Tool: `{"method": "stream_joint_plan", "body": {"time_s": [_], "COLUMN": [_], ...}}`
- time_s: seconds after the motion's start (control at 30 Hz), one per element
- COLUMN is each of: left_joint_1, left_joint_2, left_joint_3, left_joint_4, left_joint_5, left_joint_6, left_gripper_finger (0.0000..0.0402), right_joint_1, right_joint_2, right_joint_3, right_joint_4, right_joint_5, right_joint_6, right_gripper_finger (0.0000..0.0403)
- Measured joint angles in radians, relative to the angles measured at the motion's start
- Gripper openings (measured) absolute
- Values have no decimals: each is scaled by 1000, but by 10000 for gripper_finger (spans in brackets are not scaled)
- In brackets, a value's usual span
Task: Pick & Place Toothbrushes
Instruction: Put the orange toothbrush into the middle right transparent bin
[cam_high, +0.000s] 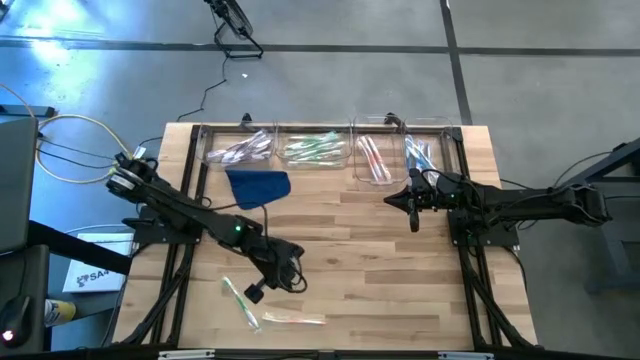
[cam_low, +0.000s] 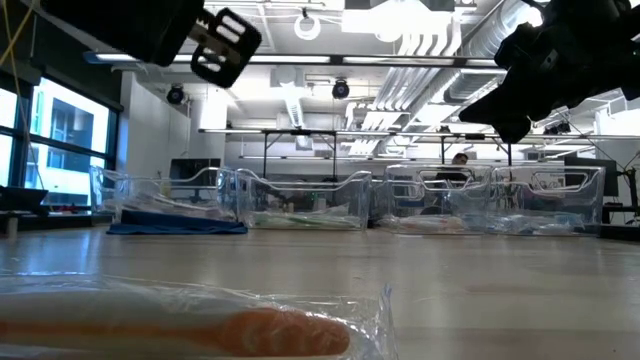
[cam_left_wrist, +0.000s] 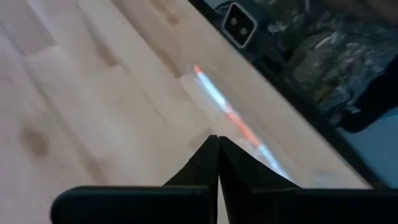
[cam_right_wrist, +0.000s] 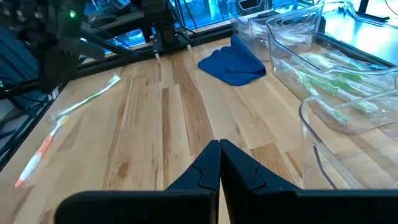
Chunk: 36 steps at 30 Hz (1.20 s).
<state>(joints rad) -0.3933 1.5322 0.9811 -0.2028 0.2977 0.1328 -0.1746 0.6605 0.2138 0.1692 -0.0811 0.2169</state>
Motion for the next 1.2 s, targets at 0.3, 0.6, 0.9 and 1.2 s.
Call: {"method": "stream_joint_plan", "body": {"time_s": [0.3, 0.6, 0.9, 1.2], "left_joint_1": [-74, -173, -186, -200], "left_joint_2": [104, 158, 220, 316], "left_joint_3": [0, 0, 0, 1], "left_joint_4": [72, 269, 268, 358], "left_joint_5": [108, 56, 26, 34], "left_joint_6": [-227, -406, -555, -561], "left_gripper_finger": [0, 0, 0, 0], "right_joint_1": [0, 0, 37, 88], "right_joint_2": [0, 0, 0, 0], "right_joint_3": [0, 0, 0, 0], "right_joint_4": [-1, -8, -51, -49], "right_joint_5": [-4, -4, 4, 74], "right_joint_6": [76, 80, 101, 93], "right_gripper_finger": [2, 2, 2, 2]}}
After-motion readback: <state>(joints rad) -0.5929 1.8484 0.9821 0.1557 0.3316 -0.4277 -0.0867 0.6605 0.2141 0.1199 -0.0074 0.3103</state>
